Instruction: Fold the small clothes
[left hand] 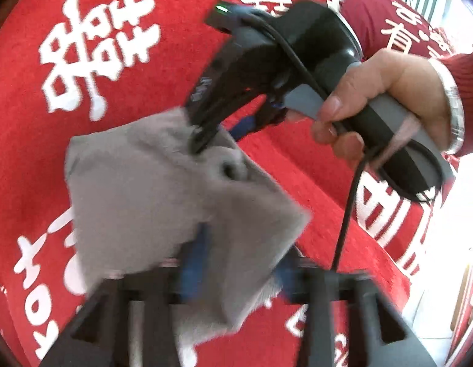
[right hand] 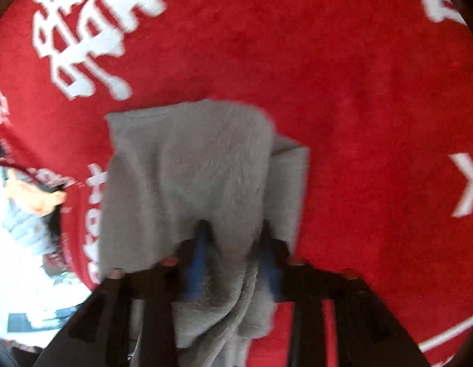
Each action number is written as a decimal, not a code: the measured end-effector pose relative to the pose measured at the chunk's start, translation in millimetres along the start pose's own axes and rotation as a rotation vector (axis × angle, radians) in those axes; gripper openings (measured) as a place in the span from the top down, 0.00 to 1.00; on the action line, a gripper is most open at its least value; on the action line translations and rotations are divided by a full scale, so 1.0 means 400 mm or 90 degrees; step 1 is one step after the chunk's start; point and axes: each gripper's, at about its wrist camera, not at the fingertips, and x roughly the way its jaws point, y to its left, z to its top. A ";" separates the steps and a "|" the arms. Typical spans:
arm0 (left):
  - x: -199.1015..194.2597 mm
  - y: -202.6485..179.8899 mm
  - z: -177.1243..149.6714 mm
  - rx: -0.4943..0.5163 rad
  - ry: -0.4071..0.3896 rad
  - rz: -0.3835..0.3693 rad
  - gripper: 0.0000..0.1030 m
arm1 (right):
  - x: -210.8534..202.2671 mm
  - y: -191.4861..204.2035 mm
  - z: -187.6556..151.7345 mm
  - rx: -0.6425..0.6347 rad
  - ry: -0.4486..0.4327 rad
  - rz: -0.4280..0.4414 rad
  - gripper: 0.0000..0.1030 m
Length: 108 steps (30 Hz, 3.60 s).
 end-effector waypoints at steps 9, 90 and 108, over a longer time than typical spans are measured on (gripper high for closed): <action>-0.119 0.251 -0.062 -0.120 0.008 0.071 0.39 | -0.148 -0.010 -0.168 0.107 -0.019 0.091 0.56; -0.337 0.521 -0.319 -0.309 0.217 0.034 0.00 | -0.138 0.462 -0.507 0.043 0.005 -0.043 0.15; -0.526 0.555 -0.371 -0.412 0.187 -0.028 0.00 | -0.257 0.505 -0.548 0.112 -0.012 0.025 0.15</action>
